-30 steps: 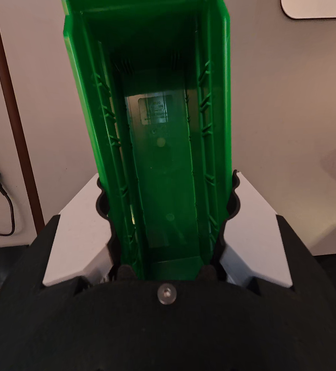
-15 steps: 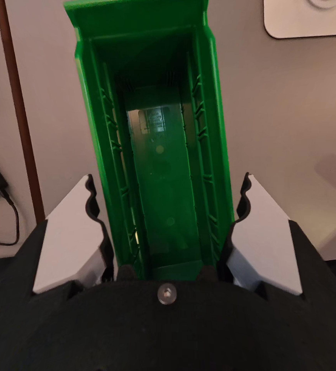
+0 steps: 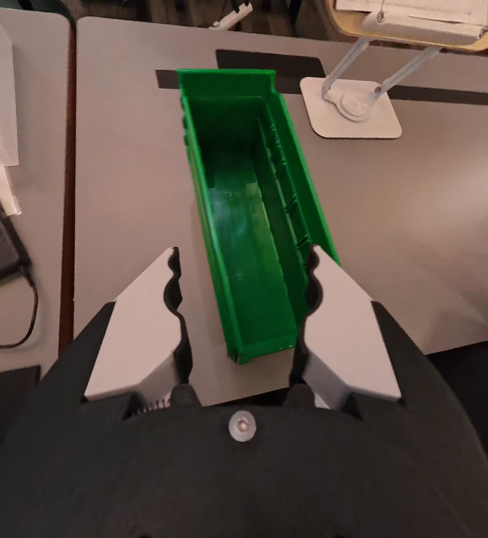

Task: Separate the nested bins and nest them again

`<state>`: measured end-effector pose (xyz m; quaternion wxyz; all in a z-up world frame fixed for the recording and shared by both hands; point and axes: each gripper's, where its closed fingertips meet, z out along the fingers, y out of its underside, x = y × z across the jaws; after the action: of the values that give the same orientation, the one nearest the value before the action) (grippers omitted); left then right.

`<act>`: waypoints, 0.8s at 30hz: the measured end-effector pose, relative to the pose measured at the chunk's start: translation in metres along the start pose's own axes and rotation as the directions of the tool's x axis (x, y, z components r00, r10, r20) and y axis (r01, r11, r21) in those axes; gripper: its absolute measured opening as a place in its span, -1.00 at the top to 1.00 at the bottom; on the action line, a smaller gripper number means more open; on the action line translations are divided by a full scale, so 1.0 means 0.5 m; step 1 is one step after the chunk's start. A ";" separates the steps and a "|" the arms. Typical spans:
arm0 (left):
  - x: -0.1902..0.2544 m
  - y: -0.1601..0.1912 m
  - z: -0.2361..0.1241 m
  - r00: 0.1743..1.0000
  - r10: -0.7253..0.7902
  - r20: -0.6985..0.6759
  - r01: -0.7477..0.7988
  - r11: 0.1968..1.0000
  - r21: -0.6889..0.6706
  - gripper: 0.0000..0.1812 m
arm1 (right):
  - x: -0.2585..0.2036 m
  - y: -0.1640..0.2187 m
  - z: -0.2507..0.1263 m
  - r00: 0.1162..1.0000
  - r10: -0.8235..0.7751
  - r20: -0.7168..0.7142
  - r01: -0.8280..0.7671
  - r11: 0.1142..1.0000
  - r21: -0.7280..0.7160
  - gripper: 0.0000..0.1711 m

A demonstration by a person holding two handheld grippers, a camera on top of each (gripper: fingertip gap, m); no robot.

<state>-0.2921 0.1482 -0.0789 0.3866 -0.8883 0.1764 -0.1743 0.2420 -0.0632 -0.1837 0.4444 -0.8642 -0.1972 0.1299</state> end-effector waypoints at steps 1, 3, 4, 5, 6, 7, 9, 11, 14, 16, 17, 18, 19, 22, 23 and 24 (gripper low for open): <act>-0.017 0.010 -0.013 1.000 -0.011 0.023 0.010 1.000 0.025 0.21 | -0.004 -0.001 0.000 1.000 -0.006 0.001 0.006 1.000 -0.003 0.53; -0.040 0.026 -0.038 0.999 -0.013 0.040 0.009 0.995 0.097 0.60 | -0.013 -0.004 0.000 1.000 -0.023 0.004 0.023 1.000 -0.008 0.58; -0.046 0.038 -0.048 0.999 -0.010 0.037 0.006 0.993 0.119 0.79 | -0.020 -0.008 -0.001 0.999 -0.034 0.010 0.034 0.999 -0.007 0.62; -0.056 0.051 -0.056 0.999 -0.011 0.047 0.005 0.990 0.138 0.93 | -0.027 -0.013 -0.002 0.999 -0.047 0.015 0.047 0.999 -0.007 0.64; -0.063 0.066 -0.061 0.999 -0.011 0.053 0.003 0.988 0.152 0.98 | -0.034 -0.018 -0.004 0.998 -0.059 0.018 0.059 0.998 -0.007 0.66; -0.066 0.083 -0.064 0.999 -0.007 0.050 -0.001 0.988 0.156 1.00 | -0.041 -0.024 -0.005 0.997 -0.071 0.021 0.071 0.997 -0.005 0.69; -0.065 0.114 -0.073 0.998 0.002 0.056 -0.012 0.985 0.171 1.00 | -0.059 -0.037 -0.006 0.995 -0.096 0.027 0.096 0.995 -0.001 0.82; -0.038 0.136 -0.086 0.996 0.075 0.054 -0.084 0.978 0.190 1.00 | -0.081 -0.050 -0.006 0.991 -0.126 0.039 0.126 0.992 -0.002 0.85; 0.051 0.167 -0.090 0.980 0.197 0.012 -0.196 0.962 0.190 1.00 | -0.130 -0.071 -0.001 0.981 -0.177 0.073 0.178 0.984 -0.002 0.85; 0.123 0.199 -0.071 0.946 0.323 0.002 -0.320 0.938 0.134 1.00 | -0.170 -0.084 0.008 0.973 -0.210 0.101 0.211 0.977 -0.004 0.80; 0.166 0.214 -0.059 0.931 0.365 -0.023 -0.361 0.926 0.115 1.00 | -0.192 -0.089 0.016 0.967 -0.228 0.114 0.230 0.973 -0.007 0.78; 0.205 0.227 -0.042 0.921 0.387 -0.034 -0.383 0.919 0.098 0.96 | -0.215 -0.093 0.024 0.961 -0.247 0.127 0.251 0.968 -0.012 0.75; 0.254 0.245 -0.019 0.901 0.427 -0.076 -0.421 0.903 0.083 0.92 | -0.241 -0.096 0.034 0.952 -0.269 0.146 0.274 0.962 -0.014 0.73; 0.331 0.286 0.064 0.819 0.569 -0.068 -0.572 0.819 -0.038 0.59 | -0.312 -0.094 0.072 0.924 -0.323 0.203 0.337 0.941 -0.033 0.67; 0.364 0.295 0.089 0.807 0.580 -0.113 -0.587 0.808 -0.043 0.50 | -0.330 -0.088 0.088 0.916 -0.338 0.216 0.356 0.934 -0.046 0.65; 0.397 0.305 0.113 0.801 0.576 -0.164 -0.589 0.807 -0.047 0.43 | -0.345 -0.081 0.105 0.909 -0.355 0.220 0.375 0.925 -0.059 0.63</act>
<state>-0.1202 -0.0028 -0.1951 0.3649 -0.7938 0.4759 -0.1010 0.0587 -0.0829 -0.1718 0.3943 -0.8150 -0.4065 0.1230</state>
